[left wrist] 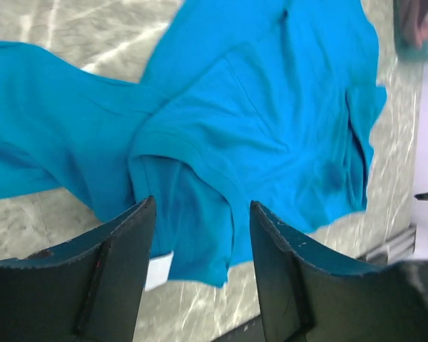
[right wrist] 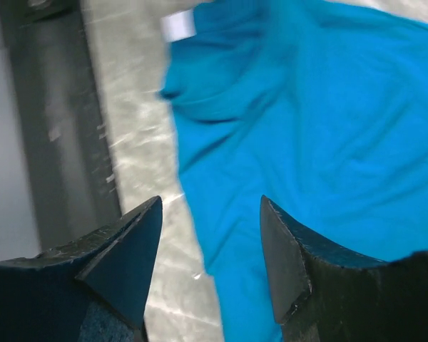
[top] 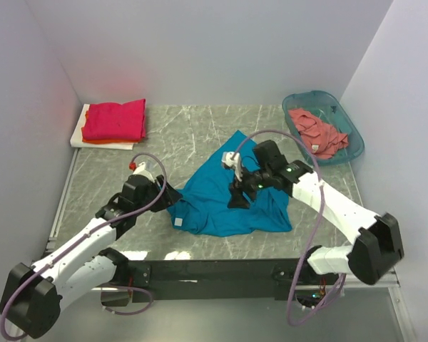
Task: Fold and stack the t-shirts
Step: Flatten the tshirt out
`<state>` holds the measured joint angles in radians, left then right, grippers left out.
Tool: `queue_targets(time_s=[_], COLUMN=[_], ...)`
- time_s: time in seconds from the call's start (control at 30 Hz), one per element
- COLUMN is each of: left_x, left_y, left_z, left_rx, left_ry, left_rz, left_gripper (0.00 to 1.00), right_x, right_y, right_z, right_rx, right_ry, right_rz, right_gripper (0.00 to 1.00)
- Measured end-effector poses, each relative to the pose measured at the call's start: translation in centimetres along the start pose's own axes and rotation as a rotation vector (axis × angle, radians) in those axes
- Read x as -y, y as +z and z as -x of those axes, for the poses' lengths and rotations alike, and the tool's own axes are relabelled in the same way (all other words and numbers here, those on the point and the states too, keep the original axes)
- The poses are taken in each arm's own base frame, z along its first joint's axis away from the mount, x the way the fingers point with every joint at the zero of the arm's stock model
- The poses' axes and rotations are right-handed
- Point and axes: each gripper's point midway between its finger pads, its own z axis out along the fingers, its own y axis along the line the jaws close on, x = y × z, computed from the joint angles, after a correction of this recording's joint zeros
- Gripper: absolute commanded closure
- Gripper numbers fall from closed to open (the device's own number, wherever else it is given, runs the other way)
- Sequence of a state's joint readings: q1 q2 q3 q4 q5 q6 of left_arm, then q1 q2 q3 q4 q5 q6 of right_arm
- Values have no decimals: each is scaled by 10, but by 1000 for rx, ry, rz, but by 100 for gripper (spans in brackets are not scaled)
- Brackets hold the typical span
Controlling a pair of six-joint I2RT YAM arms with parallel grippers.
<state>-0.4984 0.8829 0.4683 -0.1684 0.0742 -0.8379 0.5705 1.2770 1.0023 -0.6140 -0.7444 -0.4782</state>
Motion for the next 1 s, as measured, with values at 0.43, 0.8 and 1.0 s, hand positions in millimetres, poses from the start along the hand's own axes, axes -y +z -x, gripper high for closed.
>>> queue_targets(time_s=[0.43, 0.8, 1.0], left_x=[-63, -96, -97], left_y=[15, 29, 33], left_z=[15, 3, 0], left_rx=[110, 81, 64], left_ry=[-189, -271, -273], left_rz=[356, 515, 519], left_gripper=[47, 49, 52], right_x=[209, 289, 325], right_y=[0, 10, 14], right_z=[26, 11, -17], right_rx=[5, -11, -52], right_ry=[418, 650, 781], right_rz=[-486, -600, -689], right_gripper=[41, 31, 31])
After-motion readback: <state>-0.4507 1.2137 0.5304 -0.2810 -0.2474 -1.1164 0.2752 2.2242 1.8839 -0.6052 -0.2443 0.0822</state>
